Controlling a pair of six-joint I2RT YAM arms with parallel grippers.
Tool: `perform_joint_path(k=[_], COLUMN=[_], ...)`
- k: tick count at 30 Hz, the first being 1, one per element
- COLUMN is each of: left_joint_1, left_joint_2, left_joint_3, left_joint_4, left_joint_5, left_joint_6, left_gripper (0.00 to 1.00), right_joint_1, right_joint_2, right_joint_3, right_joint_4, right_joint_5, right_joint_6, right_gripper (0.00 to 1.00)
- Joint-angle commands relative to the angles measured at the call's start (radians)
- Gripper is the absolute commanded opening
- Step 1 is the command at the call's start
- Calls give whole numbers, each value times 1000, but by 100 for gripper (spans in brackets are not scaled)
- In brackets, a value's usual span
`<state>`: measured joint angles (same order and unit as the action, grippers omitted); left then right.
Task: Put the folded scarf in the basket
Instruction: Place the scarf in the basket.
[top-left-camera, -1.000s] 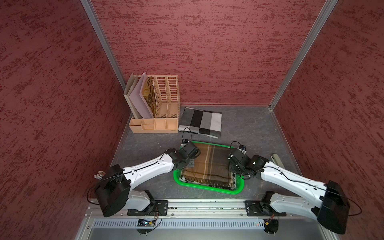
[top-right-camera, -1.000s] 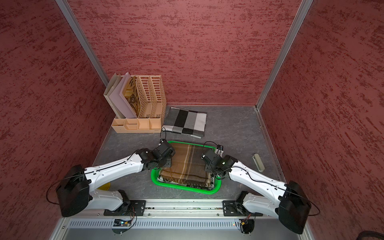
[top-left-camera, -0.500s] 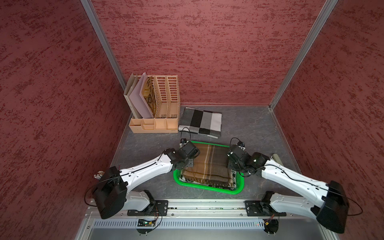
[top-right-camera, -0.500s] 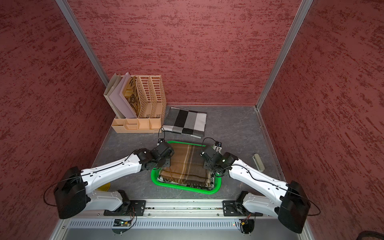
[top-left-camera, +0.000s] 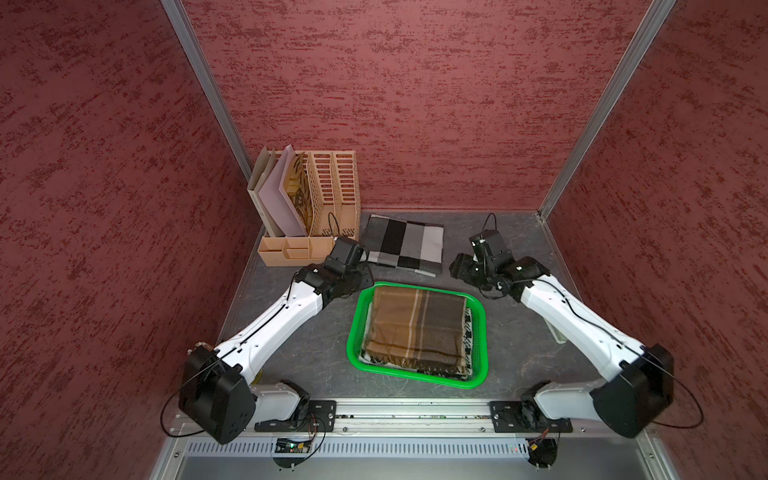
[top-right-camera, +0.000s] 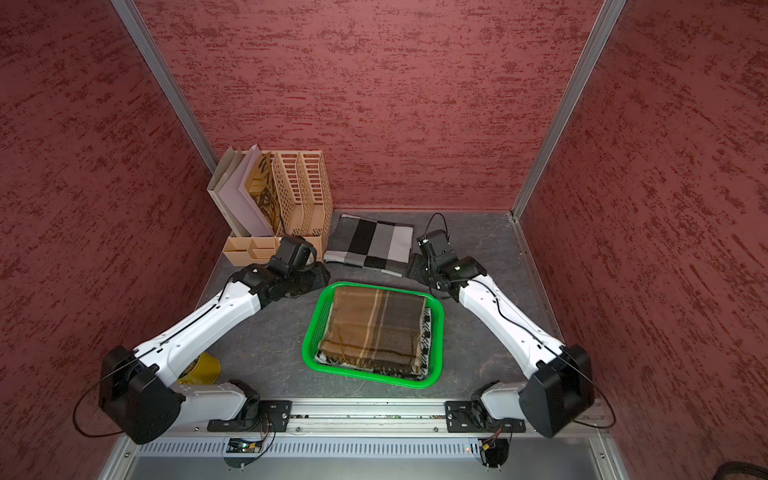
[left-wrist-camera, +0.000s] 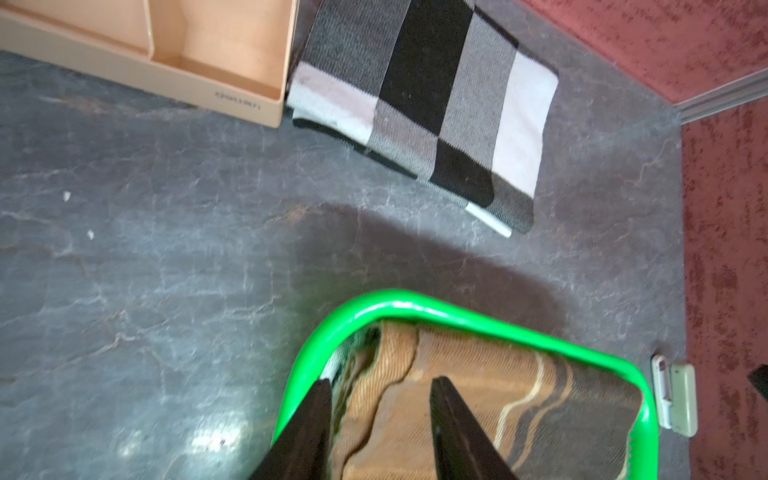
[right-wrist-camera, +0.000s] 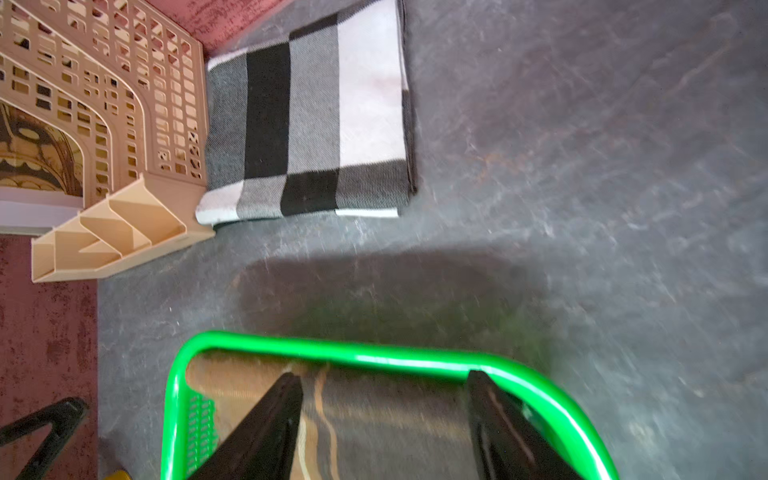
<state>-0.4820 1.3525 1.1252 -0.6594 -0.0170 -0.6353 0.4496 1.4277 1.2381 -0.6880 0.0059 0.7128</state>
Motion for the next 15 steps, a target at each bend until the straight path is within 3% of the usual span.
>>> perform_joint_path(k=[1, 10, 15], left_joint_1=[37, 117, 114], left_joint_2=[53, 205, 218], left_joint_3=[50, 122, 90], left_joint_4=[63, 181, 239], left_joint_5=[88, 173, 198], left_joint_6=[58, 132, 116], left_gripper=[43, 45, 44], right_joint_1=[-79, -213, -218], right_joint_2=[141, 574, 788], right_joint_3=[55, 340, 546], right_joint_4=[129, 210, 148], right_joint_5=[-148, -304, -305], right_joint_6=[-56, -128, -161], right_gripper=[65, 62, 61])
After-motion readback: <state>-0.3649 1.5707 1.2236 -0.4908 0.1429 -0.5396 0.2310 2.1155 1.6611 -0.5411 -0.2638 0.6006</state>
